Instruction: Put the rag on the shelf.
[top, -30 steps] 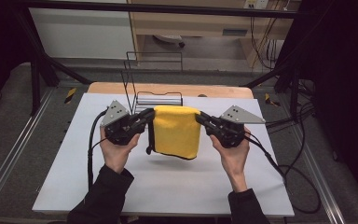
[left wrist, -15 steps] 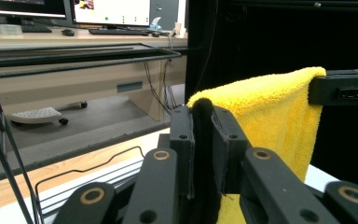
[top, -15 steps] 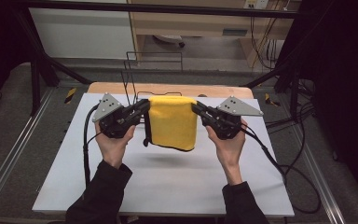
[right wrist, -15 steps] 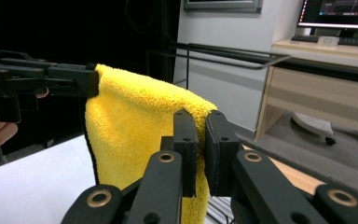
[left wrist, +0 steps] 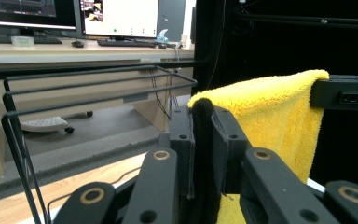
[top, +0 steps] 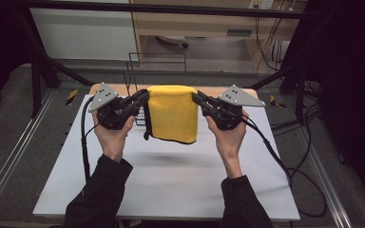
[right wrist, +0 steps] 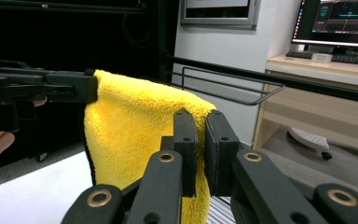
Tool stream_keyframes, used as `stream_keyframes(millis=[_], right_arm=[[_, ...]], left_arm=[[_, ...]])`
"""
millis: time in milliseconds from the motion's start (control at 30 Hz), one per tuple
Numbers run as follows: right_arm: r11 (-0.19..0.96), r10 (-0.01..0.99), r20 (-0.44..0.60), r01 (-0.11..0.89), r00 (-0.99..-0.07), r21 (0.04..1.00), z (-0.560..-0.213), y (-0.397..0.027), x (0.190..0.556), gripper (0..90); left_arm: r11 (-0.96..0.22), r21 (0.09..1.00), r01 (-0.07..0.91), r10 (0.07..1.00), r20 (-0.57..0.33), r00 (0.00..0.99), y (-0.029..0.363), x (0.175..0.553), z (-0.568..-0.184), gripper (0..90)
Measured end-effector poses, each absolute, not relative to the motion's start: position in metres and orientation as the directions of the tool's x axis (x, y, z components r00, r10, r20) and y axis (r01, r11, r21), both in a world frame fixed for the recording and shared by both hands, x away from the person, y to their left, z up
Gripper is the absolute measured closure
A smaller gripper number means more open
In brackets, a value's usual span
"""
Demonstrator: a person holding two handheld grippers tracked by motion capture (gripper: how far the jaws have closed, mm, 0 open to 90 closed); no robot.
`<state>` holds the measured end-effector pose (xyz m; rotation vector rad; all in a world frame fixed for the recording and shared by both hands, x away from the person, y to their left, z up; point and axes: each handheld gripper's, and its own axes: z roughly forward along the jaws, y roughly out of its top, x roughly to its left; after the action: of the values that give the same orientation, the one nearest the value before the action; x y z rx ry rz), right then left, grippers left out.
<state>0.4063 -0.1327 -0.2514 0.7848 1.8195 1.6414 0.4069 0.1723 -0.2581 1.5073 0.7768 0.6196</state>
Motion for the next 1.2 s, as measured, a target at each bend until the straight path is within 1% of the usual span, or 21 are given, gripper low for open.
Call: stream_keyframes(millis=[200, 433, 1033, 1200], right_arm=[[0.069, 0.747, -0.031, 0.031, -0.664, 0.997, -0.244, -0.130, 0.413, 84.5], [0.046, 0.750, -0.017, 0.026, -0.661, 0.999, -0.236, -0.126, 0.421, 84.5], [0.021, 0.753, -0.029, -0.020, -0.657, 1.000, -0.199, -0.114, 0.440, 84.5], [0.021, 0.756, -0.034, -0.027, -0.654, 0.999, -0.189, -0.110, 0.446, 84.5]], left_arm=[[0.019, 0.994, 0.106, 0.773, -0.081, 0.629, 0.174, 0.414, -0.250, 79.6], [0.038, 0.995, 0.089, 0.777, -0.085, 0.624, 0.177, 0.421, -0.240, 79.6], [0.029, 0.999, 0.033, 0.797, -0.043, 0.602, 0.187, 0.437, -0.201, 79.6], [0.042, 0.999, 0.032, 0.800, -0.053, 0.598, 0.189, 0.442, -0.191, 79.6]])
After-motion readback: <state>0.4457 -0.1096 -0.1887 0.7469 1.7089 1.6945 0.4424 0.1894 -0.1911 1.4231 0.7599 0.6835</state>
